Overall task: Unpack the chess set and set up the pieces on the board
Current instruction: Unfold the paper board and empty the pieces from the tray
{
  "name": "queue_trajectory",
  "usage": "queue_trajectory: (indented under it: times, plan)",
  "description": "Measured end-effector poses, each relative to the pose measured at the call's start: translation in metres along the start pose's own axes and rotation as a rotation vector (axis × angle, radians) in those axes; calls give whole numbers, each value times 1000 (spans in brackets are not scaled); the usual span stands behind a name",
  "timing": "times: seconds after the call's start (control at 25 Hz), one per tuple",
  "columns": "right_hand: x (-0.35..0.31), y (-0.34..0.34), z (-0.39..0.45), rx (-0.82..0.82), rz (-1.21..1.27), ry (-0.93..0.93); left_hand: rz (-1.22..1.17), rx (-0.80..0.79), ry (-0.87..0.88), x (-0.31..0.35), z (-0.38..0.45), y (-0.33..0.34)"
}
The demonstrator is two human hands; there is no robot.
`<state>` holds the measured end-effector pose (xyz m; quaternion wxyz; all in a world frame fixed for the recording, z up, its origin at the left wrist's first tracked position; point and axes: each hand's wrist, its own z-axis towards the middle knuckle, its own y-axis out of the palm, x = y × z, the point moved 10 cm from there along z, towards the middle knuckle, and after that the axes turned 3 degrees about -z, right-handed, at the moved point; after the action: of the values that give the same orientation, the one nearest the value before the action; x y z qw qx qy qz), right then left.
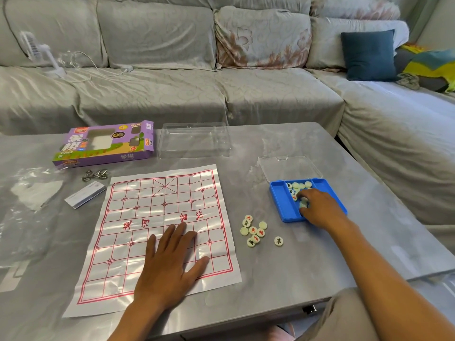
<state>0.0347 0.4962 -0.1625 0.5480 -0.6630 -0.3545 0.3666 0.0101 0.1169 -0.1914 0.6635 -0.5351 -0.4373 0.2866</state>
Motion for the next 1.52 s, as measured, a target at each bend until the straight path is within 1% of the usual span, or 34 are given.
queue_trajectory:
  times: [0.08,0.16,0.4,0.6,0.72,0.8,0.84,0.88,0.92,0.96,1.04,1.08,1.12,1.16,1.2,1.28,1.32,1.36,1.4,1.44,1.48,1.52]
  plan:
    - [2,-2,6,46,33,1,4,0,4,0,0,1]
    - [-1,-2,8,65,11,-5,3,6,9,0,0,1]
    - [-12,-11,8,139,57,-47,3,23,19,-1,1,3]
    - [-1,-15,7,207,190,11,1,37,29,-2,2,4]
    - [5,-26,2,308,285,39,-2,42,35,-2,2,4]
    - [2,-42,-10,396,414,65,-8,54,39,-2,1,3]
    - [-2,-51,-17,421,544,74,-3,56,43,-1,1,2]
    - [-13,-56,-25,403,711,53,3,56,45,0,1,2]
    - [-31,-56,-31,332,857,7,8,59,47,0,2,2]
    - [-54,-51,-37,220,932,-51,11,63,51,1,2,2]
    - [-95,-29,-46,19,868,-135,24,56,65,1,3,3]
    - [-104,-18,-46,-25,793,-157,33,46,69,0,2,5]
    - [-108,-15,-44,-26,721,-176,34,39,71,-1,2,7]
    - [-104,-17,-40,11,656,-194,32,37,69,-1,2,7]
    - [-94,-27,-36,91,595,-191,33,38,68,-1,2,7]
    - [-51,-48,-25,260,444,-67,48,26,71,1,3,7]
    - [-24,-51,-21,283,337,28,57,18,73,2,3,6]
    - [0,-47,-18,220,214,124,57,10,69,2,3,6]
    - [19,-36,-17,113,112,189,54,6,60,1,3,6]
    - [30,-25,-16,21,45,210,52,12,50,0,2,5]
    - [34,-16,-14,-29,20,204,47,21,41,-1,2,4]
    - [33,-14,-12,-23,35,189,41,27,33,-2,2,4]
